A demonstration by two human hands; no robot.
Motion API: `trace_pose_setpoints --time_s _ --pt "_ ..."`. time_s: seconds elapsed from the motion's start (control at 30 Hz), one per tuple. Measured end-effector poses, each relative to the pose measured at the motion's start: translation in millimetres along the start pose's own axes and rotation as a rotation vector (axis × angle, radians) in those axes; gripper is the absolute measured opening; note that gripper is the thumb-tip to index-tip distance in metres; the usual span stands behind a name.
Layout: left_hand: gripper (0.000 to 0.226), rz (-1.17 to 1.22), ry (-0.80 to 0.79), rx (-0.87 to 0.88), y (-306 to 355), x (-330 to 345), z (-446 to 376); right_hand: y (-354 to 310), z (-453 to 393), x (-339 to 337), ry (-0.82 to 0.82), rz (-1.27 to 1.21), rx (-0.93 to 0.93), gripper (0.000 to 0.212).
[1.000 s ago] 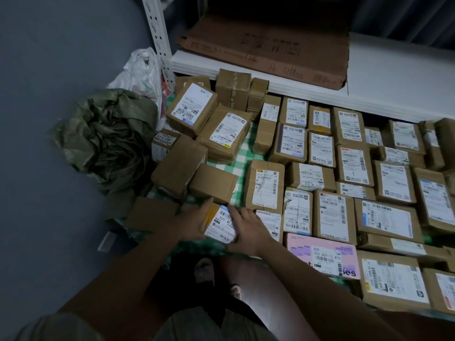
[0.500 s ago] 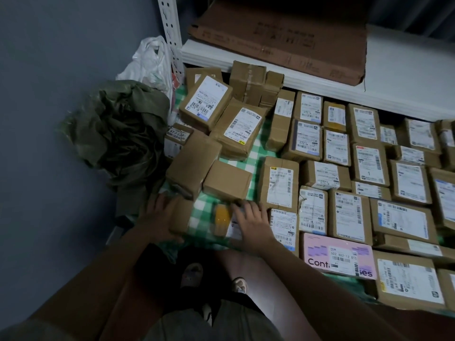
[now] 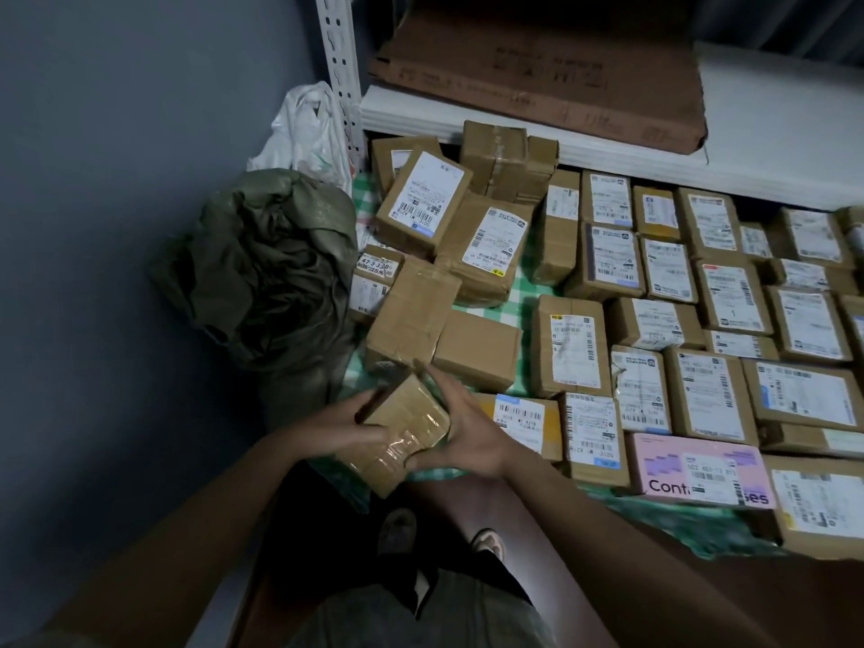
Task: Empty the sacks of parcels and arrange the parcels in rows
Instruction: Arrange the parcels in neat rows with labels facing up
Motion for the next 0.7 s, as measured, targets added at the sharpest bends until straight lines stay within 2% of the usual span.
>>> trace_pose_setpoints --time_s 0.03,0.07,0.1,0.17,0.23,0.37,0.53,0.63,0.67,0.7 --pt "0.055 0.071 -0.032 -0.029 3.2 4.0 2.7 -2.9 2.3 -0.9 -0.028 -0.042 0.007 0.123" --pt "0.048 0.128 -0.067 -0.049 6.1 5.9 6.0 -6.9 4.0 0.5 -0.067 -0.075 0.021 0.121" --pt "0.053 0.19 -0.089 -0.069 8.1 7.4 9.1 -9.1 5.4 2.0 -0.117 -0.109 0.035 0.12" --pt "0.077 0.316 -0.113 -0.132 4.4 6.8 13.7 -9.5 5.1 4.7 -0.196 -0.165 0.058 0.119" --pt "0.088 0.444 -0.112 -0.203 -2.7 6.6 14.0 -3.8 1.7 3.0 -0.218 -0.235 0.109 0.113" --pt "0.063 0.529 -0.123 -0.26 -12.7 5.5 12.4 13.9 -0.2 2.9 -0.176 -0.331 0.233 0.093" --pt "0.083 0.524 -0.002 -0.237 -28.6 -8.9 6.1 30.9 9.0 14.6 -0.096 -0.408 0.375 0.05" --pt "0.111 0.525 -0.014 -0.22 -27.5 -2.0 7.1 39.5 7.6 22.9 -0.008 -0.457 0.435 0.059" --pt "0.109 0.491 -0.017 -0.21 -27.1 0.4 6.5 40.2 7.6 24.5 0.023 -0.439 0.459 0.06" --pt "0.096 0.436 -0.013 -0.197 -24.9 2.7 5.4 39.5 8.0 25.5 0.044 -0.408 0.493 0.06"
Point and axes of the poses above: each hand's wrist, its own z-axis away from the middle knuckle, its own x-axis out of the palm, y = z × x, the point moved 9 cm from there along -z, towards the middle knuckle, and after that the axes turned 11 degrees about x, right-handed, at the moved point
